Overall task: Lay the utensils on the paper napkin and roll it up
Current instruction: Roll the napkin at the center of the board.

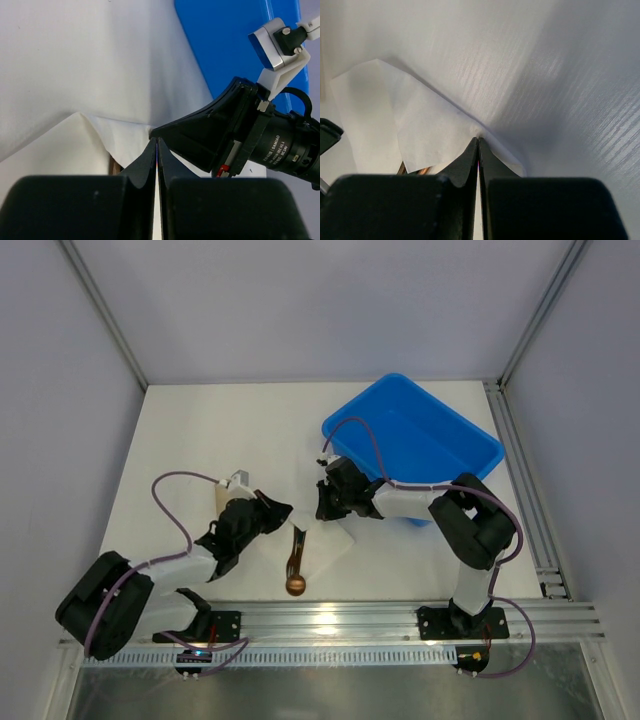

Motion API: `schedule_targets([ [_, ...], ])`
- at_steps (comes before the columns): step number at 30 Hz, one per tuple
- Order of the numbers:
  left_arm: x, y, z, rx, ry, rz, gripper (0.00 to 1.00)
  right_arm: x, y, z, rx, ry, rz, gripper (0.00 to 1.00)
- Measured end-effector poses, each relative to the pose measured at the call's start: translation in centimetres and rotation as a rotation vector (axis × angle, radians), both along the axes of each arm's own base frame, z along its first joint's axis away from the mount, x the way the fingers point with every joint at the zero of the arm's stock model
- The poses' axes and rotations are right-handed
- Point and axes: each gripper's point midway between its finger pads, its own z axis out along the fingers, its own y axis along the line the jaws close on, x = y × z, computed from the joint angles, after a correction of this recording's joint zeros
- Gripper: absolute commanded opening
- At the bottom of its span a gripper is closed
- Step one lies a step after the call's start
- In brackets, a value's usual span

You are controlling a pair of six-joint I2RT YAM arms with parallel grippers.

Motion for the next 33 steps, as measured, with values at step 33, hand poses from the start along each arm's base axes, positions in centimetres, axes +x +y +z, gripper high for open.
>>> schedule_targets([
  [33,1.2,-0.1,-6.8,-0.043,0.066,0.081,0.00,0.1,0.2,0.0,0.007,-0.003,0.003,0.04],
])
